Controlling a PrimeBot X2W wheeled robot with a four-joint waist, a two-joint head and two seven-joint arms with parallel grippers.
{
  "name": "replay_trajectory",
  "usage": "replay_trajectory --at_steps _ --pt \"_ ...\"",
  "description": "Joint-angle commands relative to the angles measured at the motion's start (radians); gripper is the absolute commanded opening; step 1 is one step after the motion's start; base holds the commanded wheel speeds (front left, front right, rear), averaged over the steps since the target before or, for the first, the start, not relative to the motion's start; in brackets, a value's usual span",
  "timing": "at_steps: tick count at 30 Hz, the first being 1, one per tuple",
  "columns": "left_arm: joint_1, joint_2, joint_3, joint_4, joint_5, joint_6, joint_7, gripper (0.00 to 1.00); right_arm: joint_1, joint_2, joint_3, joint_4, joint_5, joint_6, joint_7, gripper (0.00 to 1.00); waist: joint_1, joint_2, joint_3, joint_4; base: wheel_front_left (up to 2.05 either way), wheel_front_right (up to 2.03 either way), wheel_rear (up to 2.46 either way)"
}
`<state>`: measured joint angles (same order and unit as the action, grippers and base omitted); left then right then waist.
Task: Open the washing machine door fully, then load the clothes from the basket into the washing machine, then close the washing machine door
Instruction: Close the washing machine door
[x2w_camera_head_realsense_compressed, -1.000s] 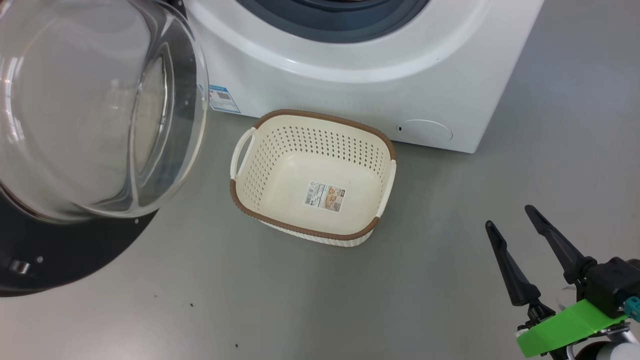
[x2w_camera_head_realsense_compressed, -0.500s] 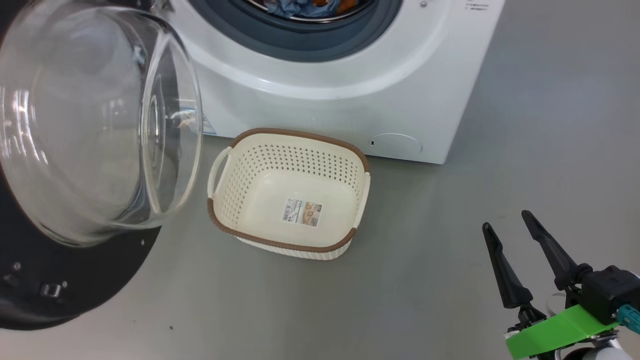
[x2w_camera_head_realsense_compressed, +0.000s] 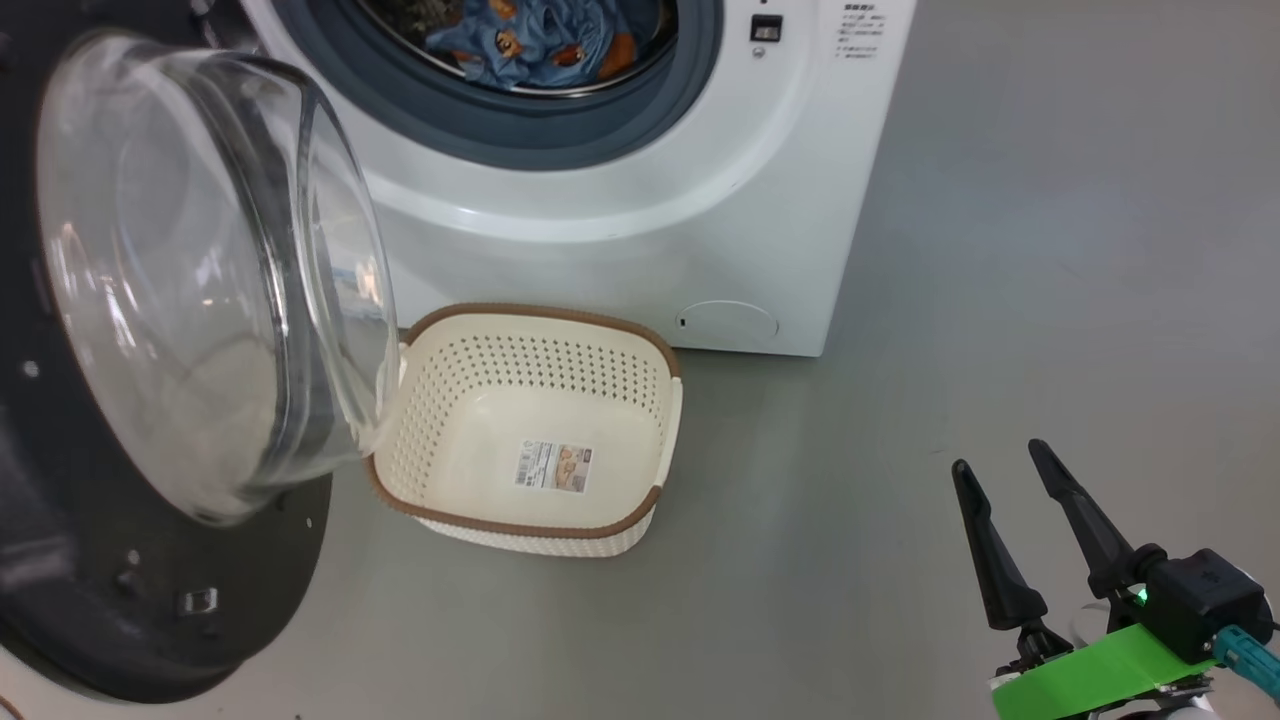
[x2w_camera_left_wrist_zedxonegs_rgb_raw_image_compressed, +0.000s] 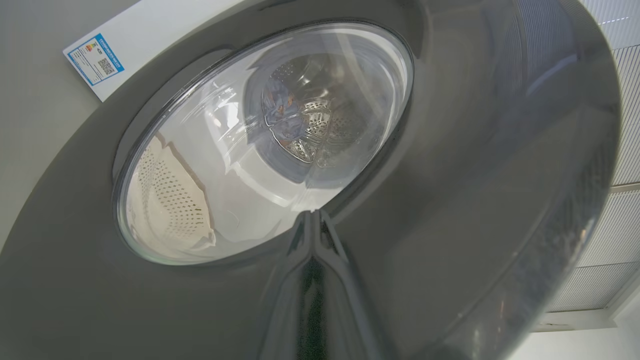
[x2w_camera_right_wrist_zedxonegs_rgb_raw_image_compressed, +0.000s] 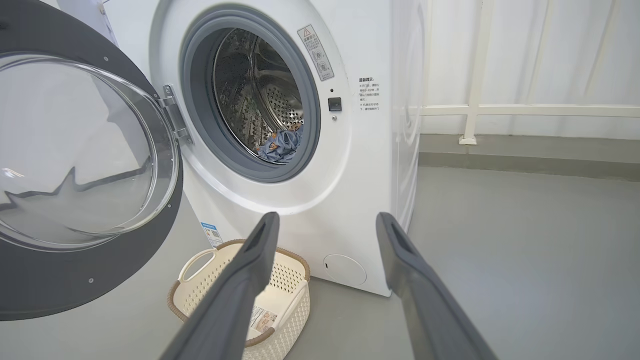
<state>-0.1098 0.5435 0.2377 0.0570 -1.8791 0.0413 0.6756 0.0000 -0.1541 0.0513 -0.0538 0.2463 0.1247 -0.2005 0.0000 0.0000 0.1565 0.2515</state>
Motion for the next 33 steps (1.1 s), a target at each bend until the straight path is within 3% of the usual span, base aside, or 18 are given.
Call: replay_trajectory --at_steps 1,16,33 --pt "-0.010 0.032 0.033 -0.053 -0.022 0.009 0.019 0.00 -0.003 0.003 0.023 -0.019 -0.005 0.006 -0.011 1.00 0.0000 0.0000 -0.024 -0.026 0.00 0.00 0.00" --pt "0.030 -0.029 -0.011 -0.143 -0.029 0.017 0.034 0.00 0.017 0.032 0.035 0.008 -0.010 0.006 -0.024 1.00 0.0000 0.0000 -0.071 -0.133 0.00 0.00 0.00" --pt "-0.113 -0.120 -0.083 -0.065 -0.002 0.017 -0.022 0.00 0.005 0.037 0.055 0.016 -0.004 0.006 -0.027 1.00 0.0000 0.0000 -0.059 -0.242 0.00 0.00 0.00"
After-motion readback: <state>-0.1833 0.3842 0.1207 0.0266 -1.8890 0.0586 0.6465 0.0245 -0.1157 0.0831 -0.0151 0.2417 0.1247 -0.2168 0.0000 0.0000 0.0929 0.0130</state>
